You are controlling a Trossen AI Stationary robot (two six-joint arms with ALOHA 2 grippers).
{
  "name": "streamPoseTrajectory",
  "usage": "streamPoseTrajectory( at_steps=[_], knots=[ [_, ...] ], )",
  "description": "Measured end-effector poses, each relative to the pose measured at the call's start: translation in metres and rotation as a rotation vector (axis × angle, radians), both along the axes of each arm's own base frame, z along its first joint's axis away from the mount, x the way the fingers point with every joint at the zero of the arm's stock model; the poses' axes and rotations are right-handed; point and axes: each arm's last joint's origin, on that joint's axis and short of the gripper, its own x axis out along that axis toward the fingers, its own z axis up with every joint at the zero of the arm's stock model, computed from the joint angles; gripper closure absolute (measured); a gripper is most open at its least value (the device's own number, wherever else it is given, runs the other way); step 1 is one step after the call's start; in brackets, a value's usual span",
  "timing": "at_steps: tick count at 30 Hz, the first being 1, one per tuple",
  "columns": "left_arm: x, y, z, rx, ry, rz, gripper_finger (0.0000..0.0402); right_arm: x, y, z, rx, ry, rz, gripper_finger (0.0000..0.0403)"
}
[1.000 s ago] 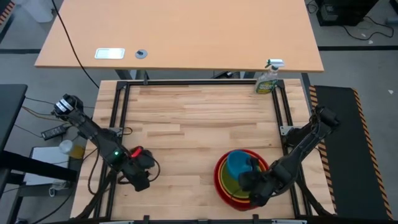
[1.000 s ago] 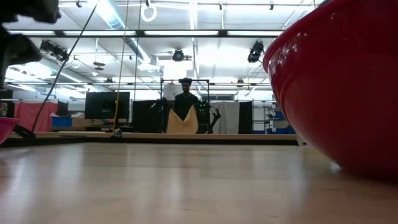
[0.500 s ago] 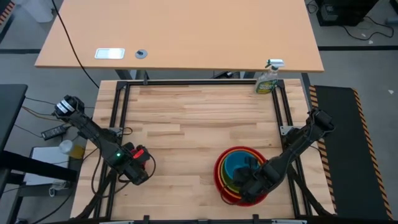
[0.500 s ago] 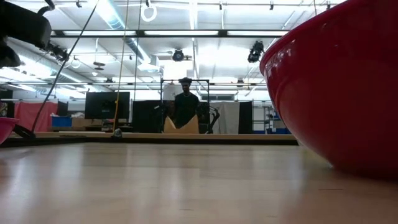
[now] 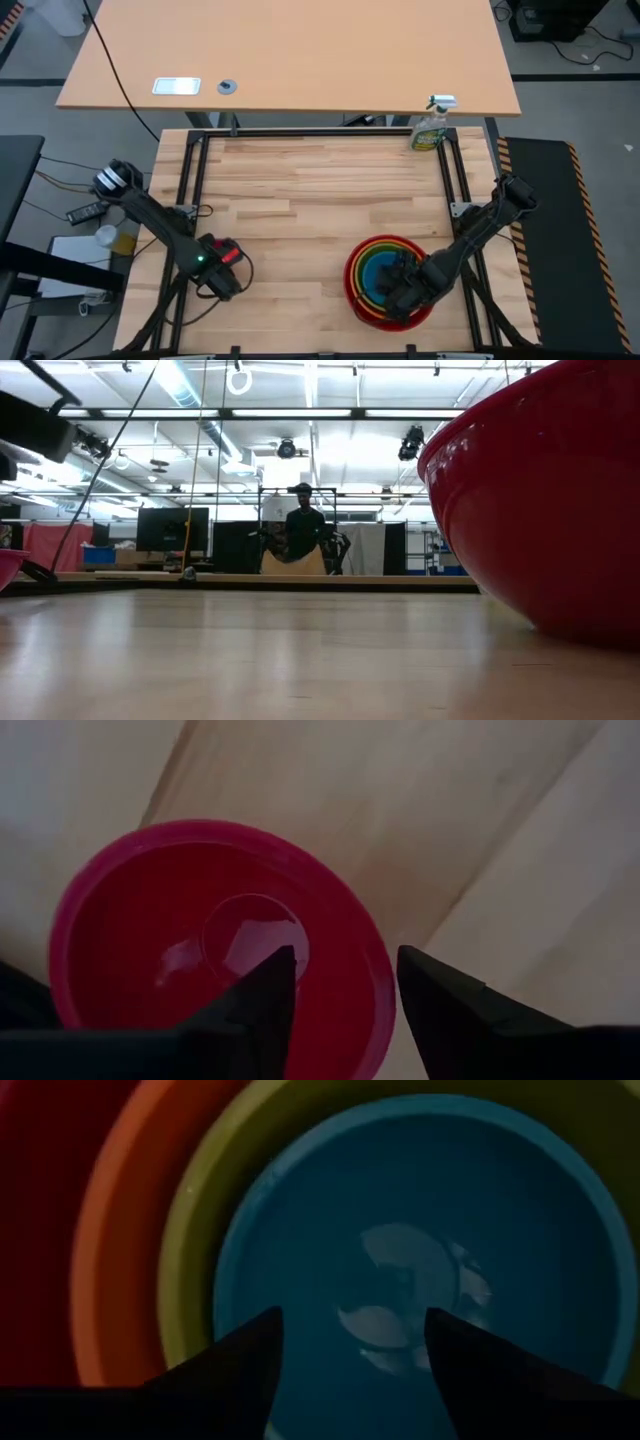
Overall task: Nest bowls inside each other
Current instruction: Stack the pink bowl on top of the blue bowl
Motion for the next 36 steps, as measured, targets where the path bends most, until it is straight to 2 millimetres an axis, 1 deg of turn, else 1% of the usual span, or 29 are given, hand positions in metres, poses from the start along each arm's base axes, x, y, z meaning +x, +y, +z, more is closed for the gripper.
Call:
streamPoseTrajectory(
  at_steps=[4,7,11,14,16,19,20,23,25,28,32,36],
  knots=[
    [0.002,-0.002,-0.006,0.022,0.028,-0.024,0.0217,0.002,-0.005,0.000,-0.013,0.016,-0.016,0.0161],
    [0.002,-0.003,-0.010,0.027,0.060,-0.036,0.0226,0.004,-0.008,0.000,0.003,0.028,-0.026,0.0166],
    [0.003,-0.004,-0.016,0.032,0.097,-0.083,0.0255,0.005,-0.009,0.000,0.088,0.081,-0.043,0.0171],
    [0.003,-0.005,-0.018,0.035,0.116,-0.140,0.0291,0.005,-0.008,0.002,0.145,0.118,-0.046,0.0176],
    [0.004,-0.005,-0.019,0.035,0.121,-0.181,0.0325,0.006,-0.007,0.009,0.148,0.110,-0.036,0.0179],
    [0.004,-0.005,-0.019,0.042,0.125,-0.246,0.0380,0.005,-0.006,0.026,0.100,0.061,0.000,0.0186],
    [0.004,-0.005,-0.018,0.041,0.118,-0.271,0.0387,0.004,-0.005,0.031,0.079,0.033,0.016,0.0188],
    [0.007,-0.007,-0.017,0.043,0.098,-0.354,0.0386,0.000,-0.007,0.048,0.005,-0.049,0.039,0.0197],
    [0.011,-0.011,-0.012,0.043,0.067,-0.435,0.0386,-0.002,-0.009,0.054,-0.026,-0.093,0.046,0.0203],
    [0.022,-0.019,0.004,0.083,-0.021,-0.603,0.0388,-0.003,-0.013,0.057,-0.089,-0.128,0.060,0.0216],
    [0.035,-0.032,0.029,0.243,-0.173,-0.877,0.0389,0.002,-0.020,0.058,-0.121,-0.131,0.094,0.0235],
    [0.052,-0.047,0.055,0.424,-0.355,-1.115,0.0389,0.006,-0.029,0.060,-0.143,-0.137,0.113,0.0249]
  ],
)
